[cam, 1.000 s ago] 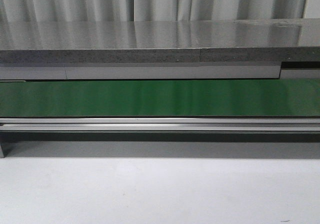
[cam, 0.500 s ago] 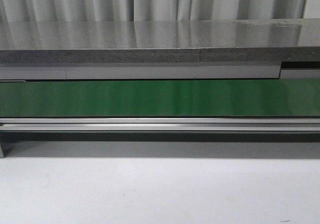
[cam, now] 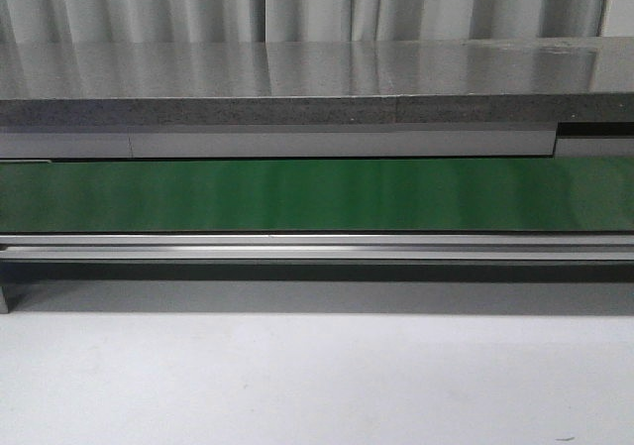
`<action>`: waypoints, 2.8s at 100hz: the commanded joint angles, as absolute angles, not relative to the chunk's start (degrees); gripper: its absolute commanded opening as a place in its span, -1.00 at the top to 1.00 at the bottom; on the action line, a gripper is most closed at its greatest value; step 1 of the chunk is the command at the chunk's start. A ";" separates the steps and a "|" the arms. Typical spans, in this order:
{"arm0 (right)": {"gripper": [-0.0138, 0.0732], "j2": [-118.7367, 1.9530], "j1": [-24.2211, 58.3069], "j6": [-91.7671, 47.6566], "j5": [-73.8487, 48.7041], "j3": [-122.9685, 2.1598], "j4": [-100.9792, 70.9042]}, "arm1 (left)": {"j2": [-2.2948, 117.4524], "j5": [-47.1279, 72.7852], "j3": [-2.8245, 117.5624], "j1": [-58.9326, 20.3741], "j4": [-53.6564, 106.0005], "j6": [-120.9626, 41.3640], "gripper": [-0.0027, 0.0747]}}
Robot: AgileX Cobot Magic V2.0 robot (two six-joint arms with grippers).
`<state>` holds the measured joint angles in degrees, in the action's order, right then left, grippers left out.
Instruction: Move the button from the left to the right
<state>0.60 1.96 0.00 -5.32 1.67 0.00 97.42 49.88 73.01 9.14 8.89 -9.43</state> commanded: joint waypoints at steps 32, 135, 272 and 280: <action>0.84 1.43 2.01 0.00 -0.65 1.71 0.31 | 97.57 49.88 74.87 3.10 9.88 -9.58 0.73; 0.84 1.43 2.01 0.00 -0.65 1.71 0.31 | 76.20 37.92 69.87 -8.24 9.59 -11.46 -0.60; 0.84 1.43 2.01 0.00 -0.65 1.71 0.31 | 20.66 -2.05 19.42 -3.01 12.22 -10.48 -0.05; 0.84 1.43 2.01 0.00 -0.65 1.71 0.31 | 20.66 -2.05 19.42 -3.01 12.22 -10.48 0.27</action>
